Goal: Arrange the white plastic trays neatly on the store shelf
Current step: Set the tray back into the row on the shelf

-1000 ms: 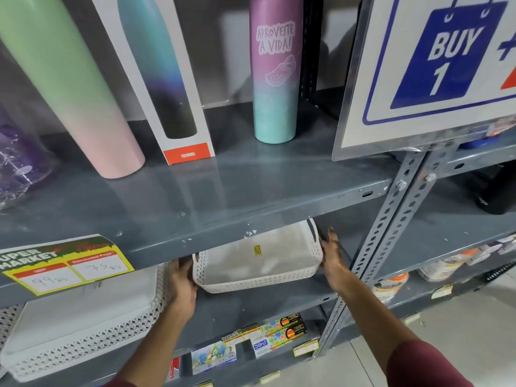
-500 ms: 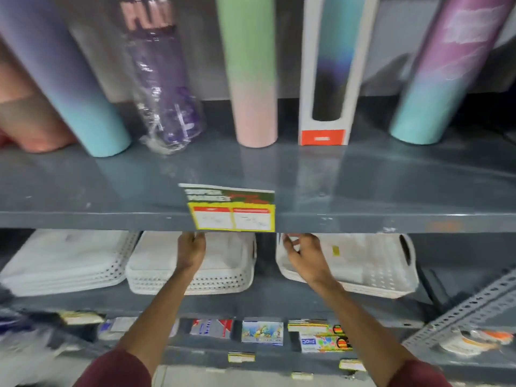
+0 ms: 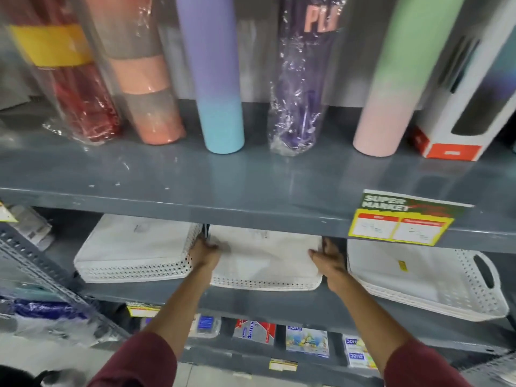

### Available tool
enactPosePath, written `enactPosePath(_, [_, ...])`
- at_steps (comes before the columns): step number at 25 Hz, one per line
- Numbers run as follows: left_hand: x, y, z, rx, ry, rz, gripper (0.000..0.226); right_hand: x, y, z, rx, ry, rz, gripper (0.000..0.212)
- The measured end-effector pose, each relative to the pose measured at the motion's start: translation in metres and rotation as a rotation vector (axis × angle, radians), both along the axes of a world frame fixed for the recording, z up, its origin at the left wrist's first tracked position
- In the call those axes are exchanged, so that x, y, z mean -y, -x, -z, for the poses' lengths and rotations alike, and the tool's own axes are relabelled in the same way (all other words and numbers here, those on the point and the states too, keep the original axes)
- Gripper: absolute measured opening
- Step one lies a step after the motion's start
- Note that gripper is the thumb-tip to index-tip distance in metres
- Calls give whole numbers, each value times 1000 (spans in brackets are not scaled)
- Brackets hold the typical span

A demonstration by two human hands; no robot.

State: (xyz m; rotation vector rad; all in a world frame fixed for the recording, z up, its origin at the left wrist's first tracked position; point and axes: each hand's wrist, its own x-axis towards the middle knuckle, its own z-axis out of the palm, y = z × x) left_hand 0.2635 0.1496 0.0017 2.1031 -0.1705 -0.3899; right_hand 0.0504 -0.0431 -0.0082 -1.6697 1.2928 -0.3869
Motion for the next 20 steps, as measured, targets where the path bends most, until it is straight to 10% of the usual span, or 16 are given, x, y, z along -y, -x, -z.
enactPosePath(7, [-3, -13, 15, -165, 682, 42, 62, -5, 30, -27, 409, -35, 332, 20])
enactPosePath(10, [-12, -18, 33, -367, 727, 10, 39, -5, 42, -19, 569, -277, 401, 30])
enactPosePath(14, [-11, -7, 37, -464, 640, 34, 63, 7, 41, 1, 384, -441, 264, 65])
enactPosePath(20, [-17, -28, 13, -169, 548, 185, 39, -50, -2, -35, -5, 427, 68, 42])
